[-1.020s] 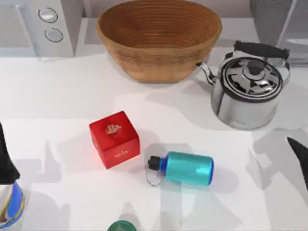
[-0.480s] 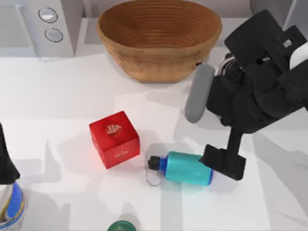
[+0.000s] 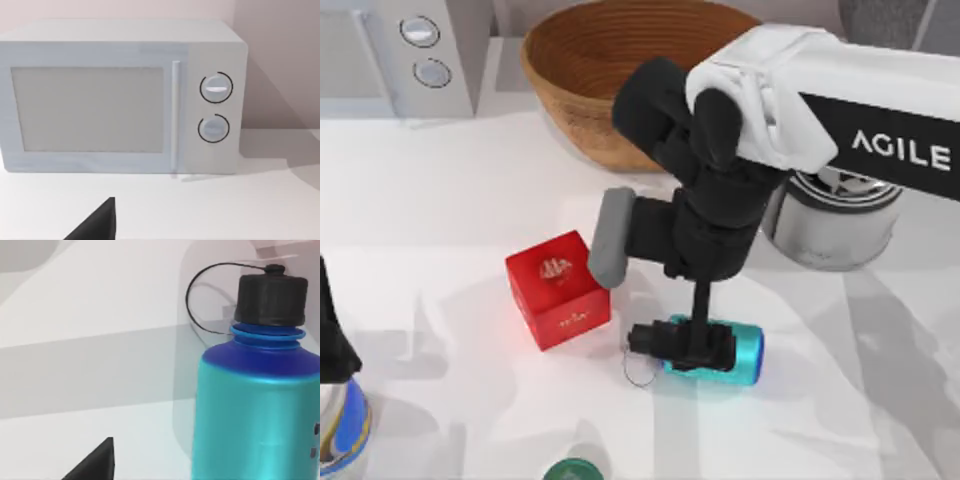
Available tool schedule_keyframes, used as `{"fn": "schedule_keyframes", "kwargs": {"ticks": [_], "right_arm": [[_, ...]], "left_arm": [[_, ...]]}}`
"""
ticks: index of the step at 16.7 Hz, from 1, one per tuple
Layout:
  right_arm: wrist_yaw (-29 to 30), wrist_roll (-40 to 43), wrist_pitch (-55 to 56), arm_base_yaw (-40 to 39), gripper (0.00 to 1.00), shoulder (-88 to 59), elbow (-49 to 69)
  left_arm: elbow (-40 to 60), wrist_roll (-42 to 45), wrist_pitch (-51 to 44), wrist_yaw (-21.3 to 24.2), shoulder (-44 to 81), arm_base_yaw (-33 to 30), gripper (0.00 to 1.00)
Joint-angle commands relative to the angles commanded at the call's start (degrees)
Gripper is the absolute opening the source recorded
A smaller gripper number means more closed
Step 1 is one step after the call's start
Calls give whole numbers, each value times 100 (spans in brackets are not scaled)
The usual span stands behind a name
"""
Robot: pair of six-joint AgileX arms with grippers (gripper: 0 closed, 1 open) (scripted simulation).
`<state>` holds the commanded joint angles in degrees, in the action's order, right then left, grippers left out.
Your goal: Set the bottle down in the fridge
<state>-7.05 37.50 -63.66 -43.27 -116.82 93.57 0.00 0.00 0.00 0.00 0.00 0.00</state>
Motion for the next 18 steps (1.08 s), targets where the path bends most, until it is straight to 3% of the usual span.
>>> {"fn": "schedule_keyframes", "kwargs": {"ticks": [12,18], "right_arm": [[207,-118,-517,43,100,-739,577],[210,-189,511,-10,100,-1002,-148]], "left_arm": [[0,0,0,0,0,0,100],[0,0,0,0,0,0,100]]}}
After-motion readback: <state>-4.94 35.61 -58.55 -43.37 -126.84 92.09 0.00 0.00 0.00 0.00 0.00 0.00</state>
